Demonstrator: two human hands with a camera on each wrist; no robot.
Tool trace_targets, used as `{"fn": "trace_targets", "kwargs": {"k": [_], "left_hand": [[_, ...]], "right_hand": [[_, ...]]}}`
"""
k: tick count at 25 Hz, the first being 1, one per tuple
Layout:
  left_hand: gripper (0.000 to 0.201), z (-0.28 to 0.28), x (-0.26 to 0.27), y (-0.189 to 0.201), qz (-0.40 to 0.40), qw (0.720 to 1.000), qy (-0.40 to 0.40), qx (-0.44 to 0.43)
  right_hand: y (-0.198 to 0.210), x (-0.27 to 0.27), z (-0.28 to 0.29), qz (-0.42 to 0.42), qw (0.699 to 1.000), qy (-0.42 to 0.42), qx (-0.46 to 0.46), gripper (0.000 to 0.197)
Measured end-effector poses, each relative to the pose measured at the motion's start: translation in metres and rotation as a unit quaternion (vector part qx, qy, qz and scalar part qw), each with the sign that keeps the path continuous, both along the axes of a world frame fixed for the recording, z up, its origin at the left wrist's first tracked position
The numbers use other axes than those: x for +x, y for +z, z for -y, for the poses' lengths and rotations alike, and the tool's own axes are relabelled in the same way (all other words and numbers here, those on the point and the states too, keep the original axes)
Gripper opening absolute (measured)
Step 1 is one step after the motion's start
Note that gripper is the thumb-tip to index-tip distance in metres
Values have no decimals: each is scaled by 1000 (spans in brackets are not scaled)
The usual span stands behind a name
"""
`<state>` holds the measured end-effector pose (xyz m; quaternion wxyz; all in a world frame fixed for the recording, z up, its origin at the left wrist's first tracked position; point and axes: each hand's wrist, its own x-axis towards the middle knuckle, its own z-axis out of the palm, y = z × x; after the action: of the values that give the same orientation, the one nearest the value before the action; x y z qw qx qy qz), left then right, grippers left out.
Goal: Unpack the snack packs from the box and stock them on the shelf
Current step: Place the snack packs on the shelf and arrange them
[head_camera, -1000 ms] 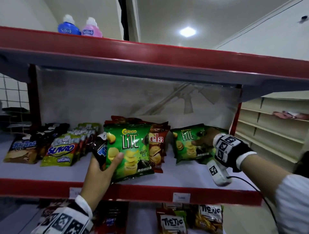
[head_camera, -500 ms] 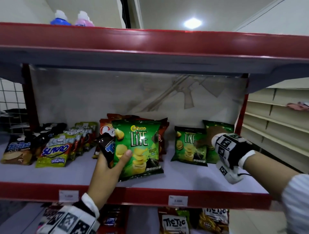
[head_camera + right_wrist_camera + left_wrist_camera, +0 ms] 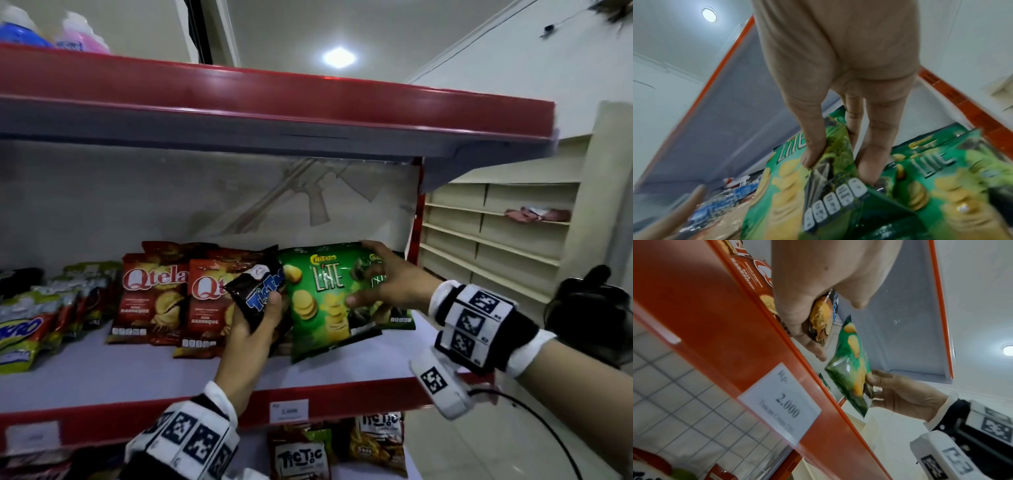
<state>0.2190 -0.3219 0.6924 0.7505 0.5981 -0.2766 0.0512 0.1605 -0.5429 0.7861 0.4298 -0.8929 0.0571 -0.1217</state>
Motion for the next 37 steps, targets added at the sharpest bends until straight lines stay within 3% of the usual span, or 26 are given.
{"fn": "trace_targets", "kwargs": {"k": [2, 5, 11, 18, 20, 23, 27, 30, 33, 37], "left_hand": [[55, 3, -1, -1, -37, 999, -1, -13], [42, 0, -2, -5, -60, 998, 3, -20], [41, -8, 2, -12, -76, 997, -3, 2], [38, -8, 6, -18, -79, 996, -21, 25], [38, -9, 7, -18, -83, 996, -30, 22], [40, -11, 7, -16, -91, 995, -36, 19], [41, -17, 7, -12, -71, 997, -23, 36], [40, -29, 7, -6, -45, 998, -18, 38], [31, -47, 5, 2, -29, 998, -28, 37], [30, -89, 5, 9, -9, 998, -40, 40]], "right_hand": [[0, 5, 31, -16, 998, -42, 38, 108], [-9, 13, 70, -61, 991, -115, 41, 100], [-20, 30, 90, -118, 979, -161, 47, 83], [-14, 45, 79, -206, 962, -179, -25, 71], [-14, 42, 79, -219, 959, -179, -36, 77], [-10, 35, 81, -204, 961, -176, -62, 101], [7, 25, 78, -155, 956, -175, -176, 120], [27, 20, 44, -52, 976, -121, -171, 97], [40, 19, -17, 1, 993, 26, -111, 64], [40, 29, -111, 15, 975, 181, -129, 54]]}}
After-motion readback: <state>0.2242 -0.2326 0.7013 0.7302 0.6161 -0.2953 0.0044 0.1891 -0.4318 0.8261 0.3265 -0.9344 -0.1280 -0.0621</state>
